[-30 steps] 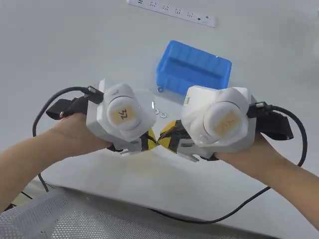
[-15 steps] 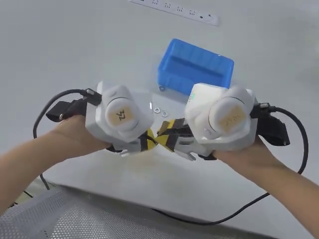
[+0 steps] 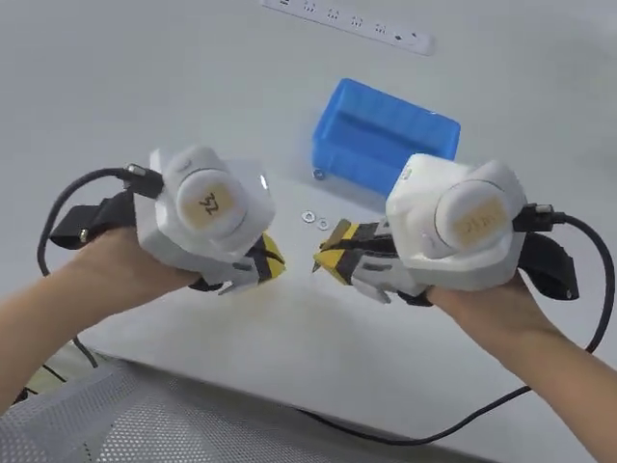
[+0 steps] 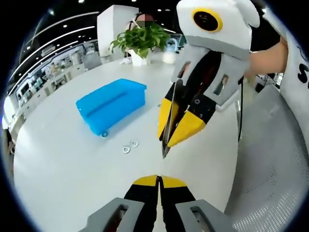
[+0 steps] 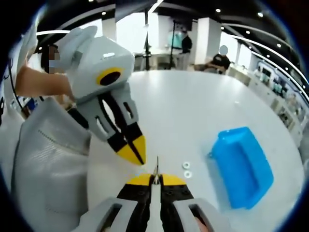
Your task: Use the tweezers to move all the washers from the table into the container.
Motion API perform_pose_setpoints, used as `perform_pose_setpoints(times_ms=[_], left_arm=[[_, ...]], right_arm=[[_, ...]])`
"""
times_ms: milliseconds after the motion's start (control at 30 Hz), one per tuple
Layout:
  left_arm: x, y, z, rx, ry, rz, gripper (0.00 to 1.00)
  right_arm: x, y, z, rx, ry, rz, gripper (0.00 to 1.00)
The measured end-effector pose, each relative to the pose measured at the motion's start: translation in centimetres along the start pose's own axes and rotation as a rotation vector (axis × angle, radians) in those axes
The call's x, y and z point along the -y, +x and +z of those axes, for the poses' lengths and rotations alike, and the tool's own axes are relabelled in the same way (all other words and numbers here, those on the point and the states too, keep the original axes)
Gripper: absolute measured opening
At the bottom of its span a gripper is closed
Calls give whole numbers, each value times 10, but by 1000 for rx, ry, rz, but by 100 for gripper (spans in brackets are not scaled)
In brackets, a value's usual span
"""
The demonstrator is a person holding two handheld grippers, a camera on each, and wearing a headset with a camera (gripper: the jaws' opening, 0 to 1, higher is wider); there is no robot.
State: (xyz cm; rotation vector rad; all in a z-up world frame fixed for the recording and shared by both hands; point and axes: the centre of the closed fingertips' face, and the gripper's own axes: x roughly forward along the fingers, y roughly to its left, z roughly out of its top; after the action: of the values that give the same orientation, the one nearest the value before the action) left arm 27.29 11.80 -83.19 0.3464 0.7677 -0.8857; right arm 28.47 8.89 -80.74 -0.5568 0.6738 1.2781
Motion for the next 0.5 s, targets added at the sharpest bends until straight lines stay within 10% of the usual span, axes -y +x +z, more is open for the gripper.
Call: perform_pose_setpoints(times_ms=[300,500], left_arm=[[-1,-36,8,105,-234,116,19],[8,-46,10,125,-234,123,36]], right_arm=[[31,1,14,12,-18,-38,2],[41,7,22,24,-21,-31,2]])
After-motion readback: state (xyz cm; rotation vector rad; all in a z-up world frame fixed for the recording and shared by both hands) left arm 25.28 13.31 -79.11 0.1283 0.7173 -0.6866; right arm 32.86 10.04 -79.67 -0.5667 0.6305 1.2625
